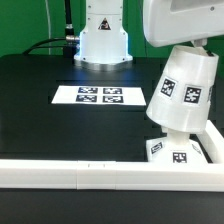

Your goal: Assemble lamp

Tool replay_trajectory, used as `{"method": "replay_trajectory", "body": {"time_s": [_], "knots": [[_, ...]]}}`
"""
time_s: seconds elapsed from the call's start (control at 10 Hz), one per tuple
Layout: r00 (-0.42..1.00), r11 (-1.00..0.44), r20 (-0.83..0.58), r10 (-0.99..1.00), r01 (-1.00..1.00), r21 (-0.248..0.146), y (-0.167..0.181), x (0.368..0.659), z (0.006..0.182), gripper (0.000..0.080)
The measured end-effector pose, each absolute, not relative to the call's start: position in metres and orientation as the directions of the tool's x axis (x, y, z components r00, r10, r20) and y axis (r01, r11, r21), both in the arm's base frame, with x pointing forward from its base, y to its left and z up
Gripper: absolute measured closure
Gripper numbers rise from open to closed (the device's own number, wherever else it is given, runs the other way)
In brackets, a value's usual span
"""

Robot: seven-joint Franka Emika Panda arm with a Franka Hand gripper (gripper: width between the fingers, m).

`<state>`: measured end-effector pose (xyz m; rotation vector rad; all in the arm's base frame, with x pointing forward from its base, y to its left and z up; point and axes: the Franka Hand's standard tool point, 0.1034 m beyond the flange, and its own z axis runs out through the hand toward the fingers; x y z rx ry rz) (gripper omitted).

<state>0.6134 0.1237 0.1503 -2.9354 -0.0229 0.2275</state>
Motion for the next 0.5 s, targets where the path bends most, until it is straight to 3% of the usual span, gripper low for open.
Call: {"method": "replay_trajectory", "body": {"time_s": [0.2,0.5], "knots": [[0.986,-0.982,-0.164,0.025,-0.007,-0.191,0.117,0.604,0.157,0.0162],[0.977,-0.982,-0.214,0.017,-0.024,-0.186,0.102,0.596,0.189,0.0115]]}}
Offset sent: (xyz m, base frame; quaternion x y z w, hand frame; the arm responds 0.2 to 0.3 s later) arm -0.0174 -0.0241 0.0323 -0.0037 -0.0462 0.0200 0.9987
